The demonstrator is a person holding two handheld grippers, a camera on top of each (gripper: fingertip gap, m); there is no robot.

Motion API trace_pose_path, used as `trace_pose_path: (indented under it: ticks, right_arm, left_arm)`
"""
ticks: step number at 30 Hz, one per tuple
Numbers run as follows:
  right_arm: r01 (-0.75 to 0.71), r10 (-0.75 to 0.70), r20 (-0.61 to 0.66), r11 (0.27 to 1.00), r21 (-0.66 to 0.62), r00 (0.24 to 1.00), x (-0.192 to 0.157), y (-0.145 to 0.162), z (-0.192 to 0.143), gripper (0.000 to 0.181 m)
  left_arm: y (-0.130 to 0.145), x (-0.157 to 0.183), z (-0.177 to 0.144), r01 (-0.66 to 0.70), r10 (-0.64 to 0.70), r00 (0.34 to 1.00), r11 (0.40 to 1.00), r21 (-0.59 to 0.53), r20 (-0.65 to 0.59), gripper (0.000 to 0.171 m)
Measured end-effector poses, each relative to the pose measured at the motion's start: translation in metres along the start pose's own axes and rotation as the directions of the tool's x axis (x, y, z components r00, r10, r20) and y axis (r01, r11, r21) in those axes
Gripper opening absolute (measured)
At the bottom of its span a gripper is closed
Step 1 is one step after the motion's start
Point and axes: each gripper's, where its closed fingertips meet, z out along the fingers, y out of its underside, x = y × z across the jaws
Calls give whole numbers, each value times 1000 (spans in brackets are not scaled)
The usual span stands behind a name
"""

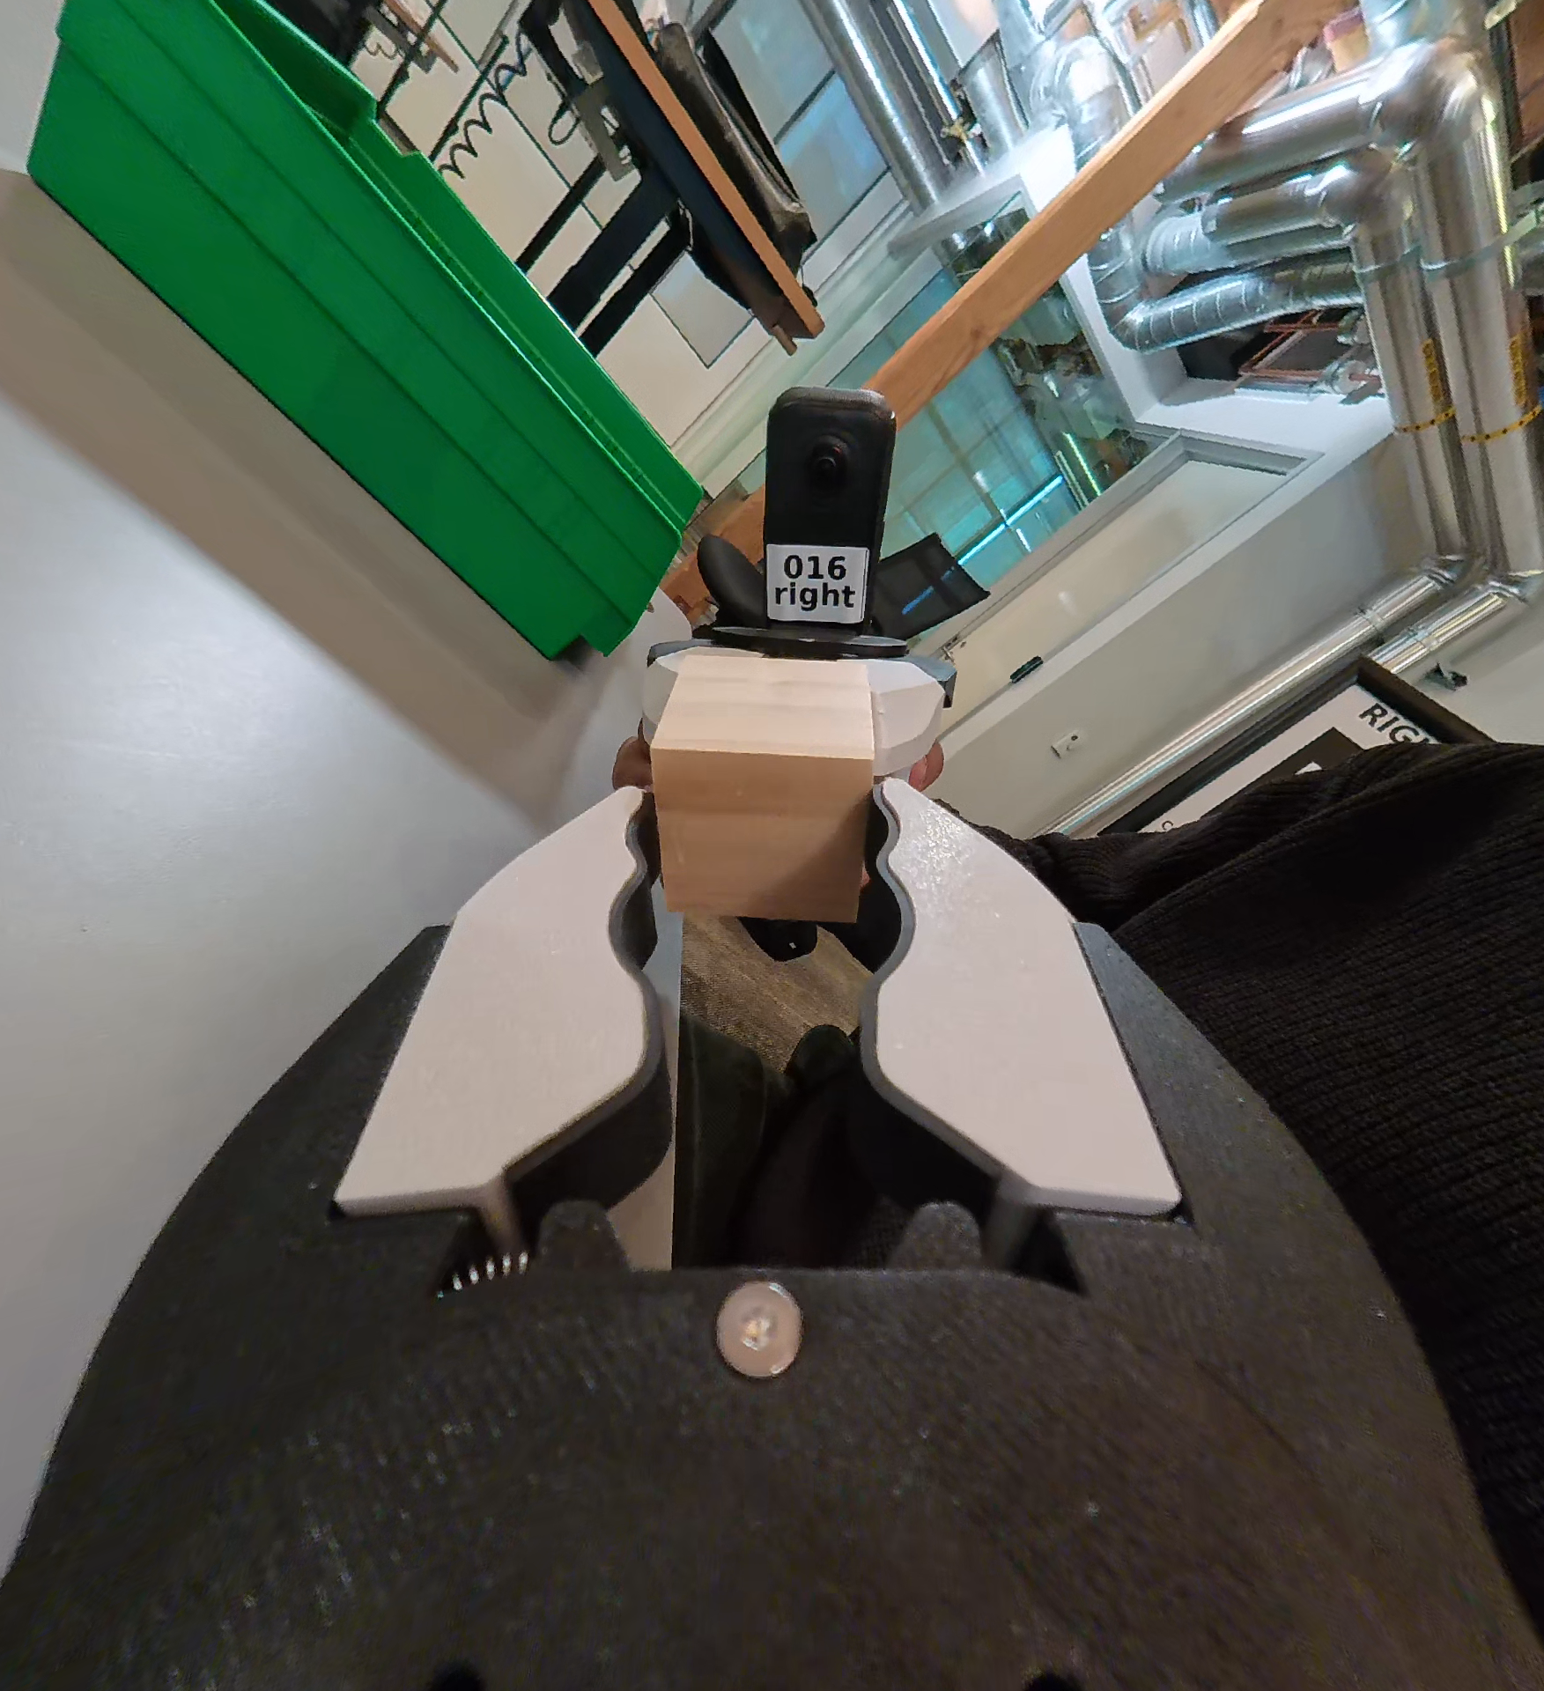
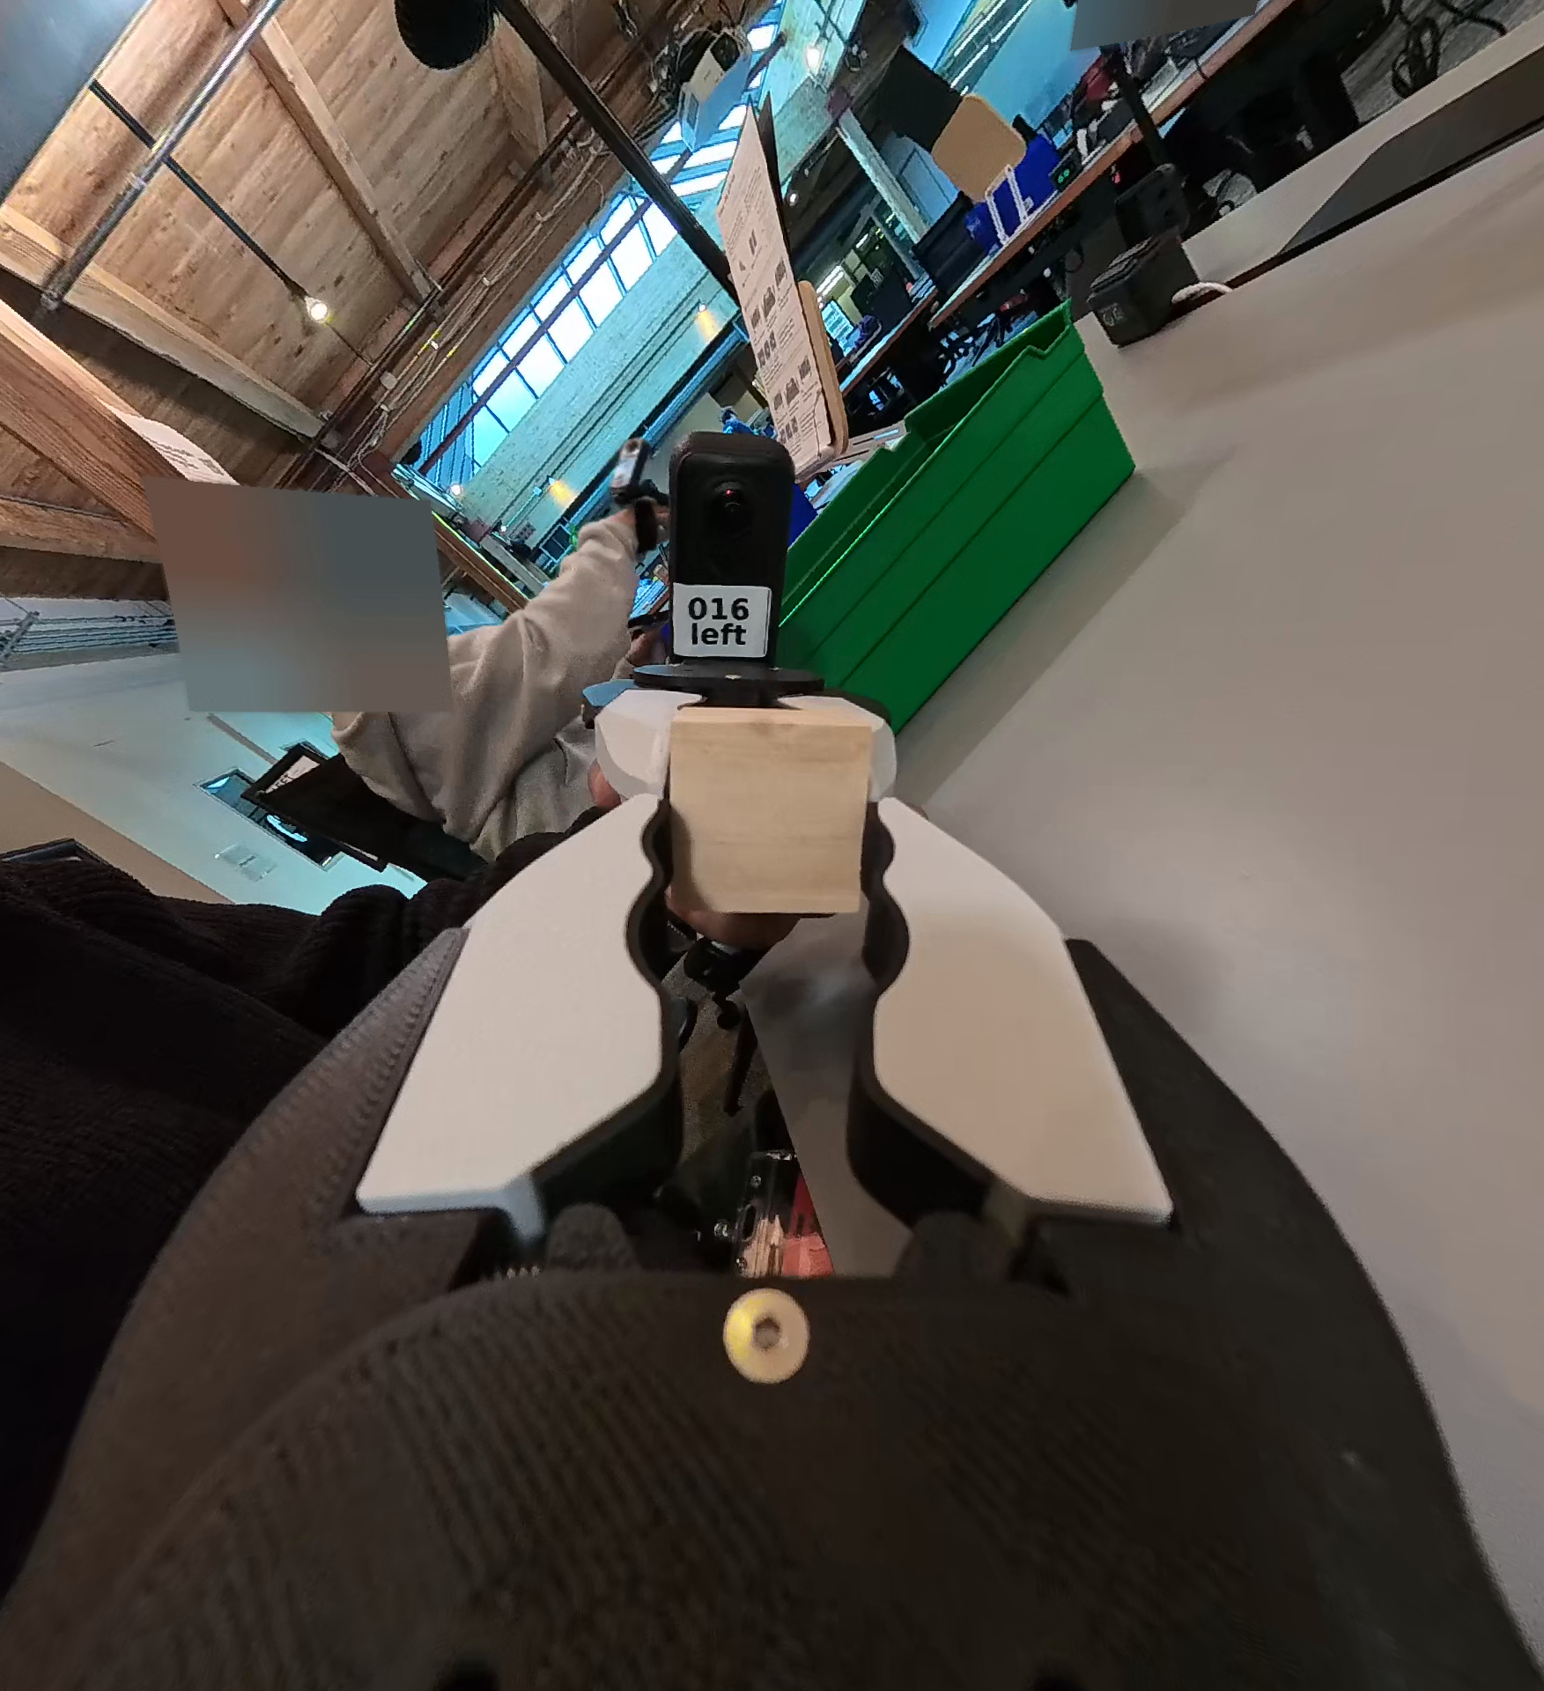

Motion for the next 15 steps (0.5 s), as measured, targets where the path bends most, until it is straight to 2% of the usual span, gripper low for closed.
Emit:
trace_pose_path:
  ticks: [15]
  right_arm:
    - [-28,28,11,1000,12,1000,1,-1,-1,40]
  left_arm:
    - [0,0,-2,-20,20,1000,1000,-12,10,43]
